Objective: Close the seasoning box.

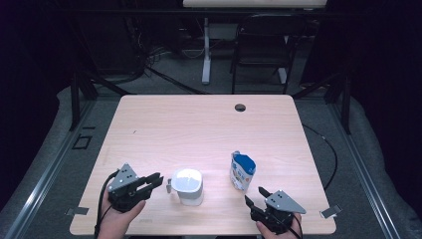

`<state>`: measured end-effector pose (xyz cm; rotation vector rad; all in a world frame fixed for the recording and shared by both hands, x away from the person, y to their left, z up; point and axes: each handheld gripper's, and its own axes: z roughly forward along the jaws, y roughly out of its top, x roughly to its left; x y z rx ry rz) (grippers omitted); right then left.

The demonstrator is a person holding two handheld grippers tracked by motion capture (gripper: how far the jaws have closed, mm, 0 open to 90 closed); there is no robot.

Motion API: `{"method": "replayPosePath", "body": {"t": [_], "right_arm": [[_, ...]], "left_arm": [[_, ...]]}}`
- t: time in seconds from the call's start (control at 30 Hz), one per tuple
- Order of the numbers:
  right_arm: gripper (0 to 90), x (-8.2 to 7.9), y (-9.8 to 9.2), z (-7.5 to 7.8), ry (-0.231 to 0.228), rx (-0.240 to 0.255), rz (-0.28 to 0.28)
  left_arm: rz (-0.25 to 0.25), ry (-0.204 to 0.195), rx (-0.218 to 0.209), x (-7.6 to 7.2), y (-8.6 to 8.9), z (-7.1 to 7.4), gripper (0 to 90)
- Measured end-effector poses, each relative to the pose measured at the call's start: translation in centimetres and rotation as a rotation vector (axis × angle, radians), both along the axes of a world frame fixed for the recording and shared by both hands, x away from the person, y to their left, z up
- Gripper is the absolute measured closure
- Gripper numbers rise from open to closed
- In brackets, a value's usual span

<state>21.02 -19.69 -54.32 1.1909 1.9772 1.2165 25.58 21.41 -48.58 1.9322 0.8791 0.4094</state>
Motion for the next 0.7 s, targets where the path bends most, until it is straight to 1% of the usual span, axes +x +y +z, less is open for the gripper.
{"method": "replayPosePath", "body": {"t": [0.03, 0.07, 0.13, 0.2, 0.27, 0.43, 0.53, 0.6, 0.7], "right_arm": [[44.3, -0.1, -0.1, 0.1, 0.002, -0.007, -0.003], [44.2, -0.1, -0.2, 0.1, -0.002, -0.009, -0.002], [44.1, -0.3, -0.5, 0.1, -0.002, -0.013, -0.006], [44.1, -0.4, -0.7, 0.0, -0.009, -0.019, -0.016], [44.0, -0.4, -1.0, -0.1, -0.010, -0.017, -0.019], [44.0, -0.7, -1.7, -0.4, -0.012, -0.032, -0.036], [44.0, -0.8, -2.1, -0.6, -0.014, -0.016, -0.043], [44.0, -0.8, -2.3, -0.6, -0.019, -0.034, -0.051], [44.0, -0.9, -2.6, -0.8, -0.017, -0.031, -0.052]], "left_arm": [[0.014, -0.001, 0.004, 0.0, 0.4, -0.1, 70.4], [0.028, -0.004, -0.002, -0.1, 0.8, -0.2, 66.3], [0.058, -0.006, -0.016, -0.2, 1.5, -0.6, 60.0], [0.080, 0.000, -0.018, -0.3, 2.3, -1.0, 55.7], [0.093, 0.008, -0.029, -0.3, 2.9, -1.5, 54.8], [0.125, 0.025, -0.030, -0.7, 4.0, -2.7, 50.4], [0.161, 0.028, -0.039, -0.9, 4.7, -3.6, 47.3], [0.183, 0.036, -0.040, -1.1, 5.2, -4.2, 46.6], [0.215, 0.044, -0.036, -1.3, 6.0, -4.9, 45.3]]}}
